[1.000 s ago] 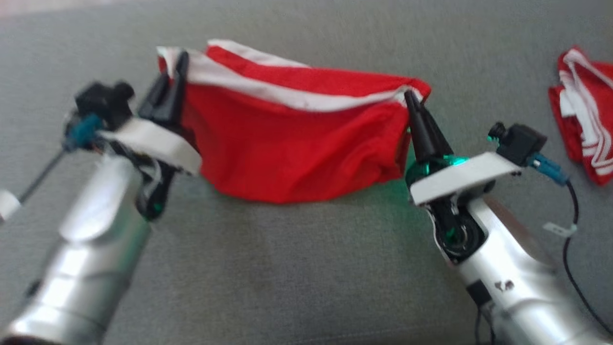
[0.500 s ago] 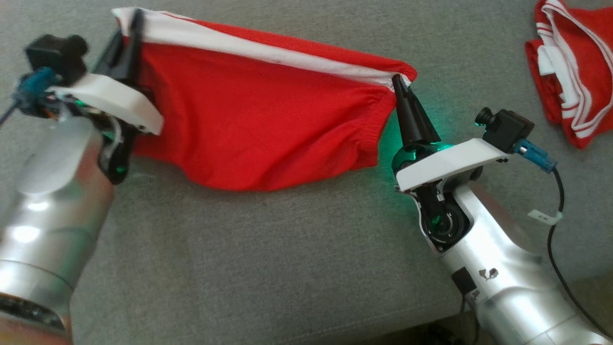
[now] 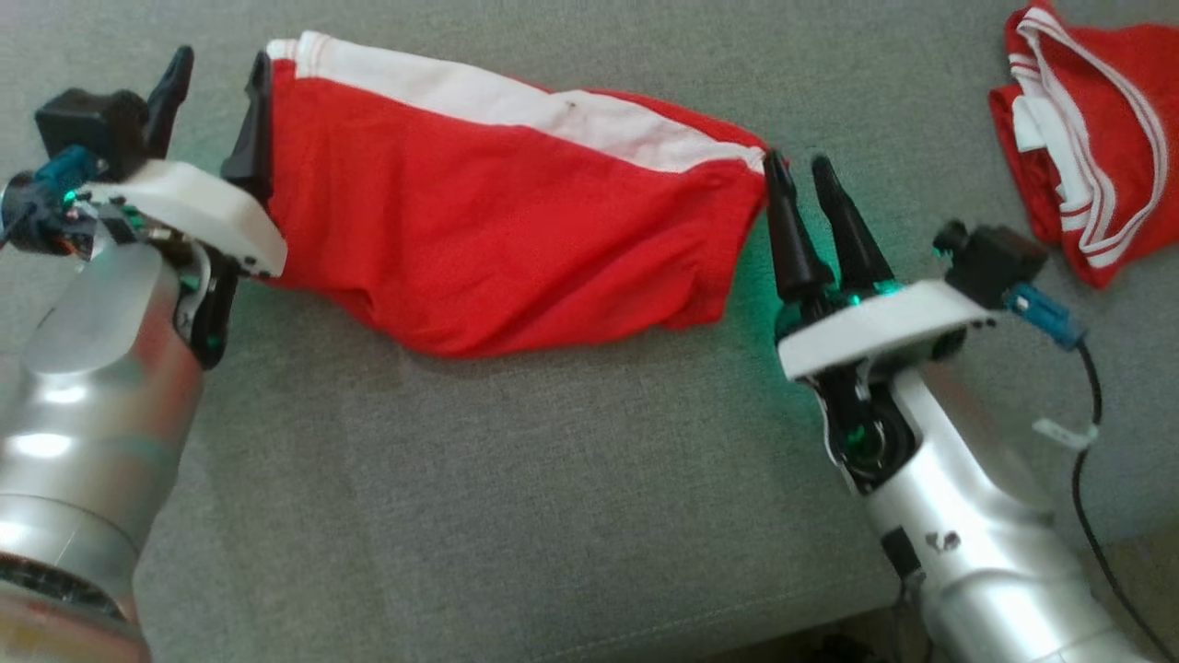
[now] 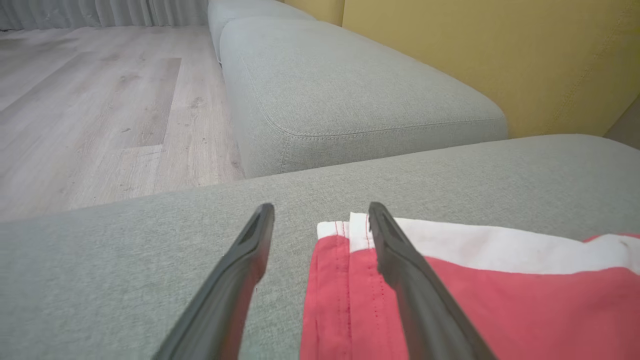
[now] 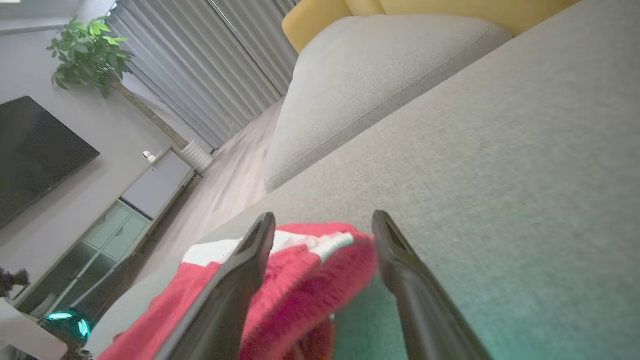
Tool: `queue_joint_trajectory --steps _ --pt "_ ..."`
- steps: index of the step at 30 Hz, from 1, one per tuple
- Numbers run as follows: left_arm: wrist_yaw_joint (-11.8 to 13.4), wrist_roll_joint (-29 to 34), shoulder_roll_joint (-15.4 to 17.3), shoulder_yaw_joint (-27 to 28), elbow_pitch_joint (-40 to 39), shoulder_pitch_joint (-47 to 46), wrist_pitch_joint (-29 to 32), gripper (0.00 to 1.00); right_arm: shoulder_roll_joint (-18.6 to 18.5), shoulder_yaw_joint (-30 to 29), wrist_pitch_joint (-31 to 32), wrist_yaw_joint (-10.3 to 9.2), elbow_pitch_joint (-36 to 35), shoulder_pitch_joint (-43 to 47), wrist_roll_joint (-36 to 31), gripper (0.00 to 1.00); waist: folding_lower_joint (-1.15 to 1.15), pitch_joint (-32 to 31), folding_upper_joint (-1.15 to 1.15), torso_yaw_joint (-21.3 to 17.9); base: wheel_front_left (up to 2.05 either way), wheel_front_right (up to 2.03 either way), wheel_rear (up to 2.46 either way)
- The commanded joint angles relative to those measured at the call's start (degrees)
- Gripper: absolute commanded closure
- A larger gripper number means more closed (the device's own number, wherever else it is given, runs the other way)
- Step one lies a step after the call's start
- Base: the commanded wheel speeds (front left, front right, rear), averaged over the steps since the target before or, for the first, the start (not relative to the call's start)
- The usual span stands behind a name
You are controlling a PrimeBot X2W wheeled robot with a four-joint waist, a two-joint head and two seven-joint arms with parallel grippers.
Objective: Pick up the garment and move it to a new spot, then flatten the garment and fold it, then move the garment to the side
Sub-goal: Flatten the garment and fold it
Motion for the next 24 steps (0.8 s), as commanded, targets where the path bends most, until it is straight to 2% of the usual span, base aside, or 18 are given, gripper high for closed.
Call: queue_joint_trajectory --steps 1,6,10,13,21,22,23,24 --pt "0.10 0.79 1.74 1.10 -0.57 -1.28 -0.66 0.00 1.09 0.13 -0.37 -0.04 -1.15 1.52 -1.29 0.00 0.00 -0.75 0.00 0.27 0.00 0.00 0.00" --pt "1.59 2.24 1.71 4.39 -1.96 2.71 -0.69 0.00 1.18 -6.52 -0.37 -0.04 -0.95 4.20 -10.67 0.00 0.00 -2.63 0.00 0.97 0.00 0.00 0.00" --pt "2.27 2.96 -0.05 6.78 -2.80 7.77 -0.70 0.00 1.24 -12.83 -0.37 -0.04 -2.51 7.25 -19.76 0.00 0.00 -3.55 0.00 1.53 0.00 0.00 0.00" --pt "2.39 3.86 -1.71 7.48 -2.20 10.64 -0.70 0.00 1.26 -15.76 -0.37 -0.04 -3.93 9.35 -23.80 0.00 0.00 -3.81 0.00 1.74 0.00 0.00 0.00" --pt "5.97 8.26 -4.14 8.75 0.02 13.48 -0.70 0.00 1.27 -18.83 -0.37 -0.04 -7.97 11.85 -27.07 0.00 0.00 -3.57 0.00 0.97 0.00 0.00 0.00" --pt "6.40 8.64 -4.70 8.95 1.72 13.83 -0.71 0.15 1.27 -18.86 -0.37 -0.04 -7.94 12.07 -26.91 0.00 0.00 -3.62 0.00 0.77 0.00 0.00 0.00" --pt "6.39 8.73 -5.03 8.92 2.72 13.96 -0.71 0.74 1.27 -18.82 -0.37 -0.04 -7.91 12.14 -26.84 0.00 0.00 -3.68 0.00 0.70 0.00 0.00 0.00" --pt "6.24 8.91 -5.34 8.84 3.34 14.00 -0.71 1.00 1.27 -18.77 -0.37 -0.04 -7.83 12.22 -26.87 0.00 0.00 -3.78 0.00 0.66 0.00 0.00 0.00"
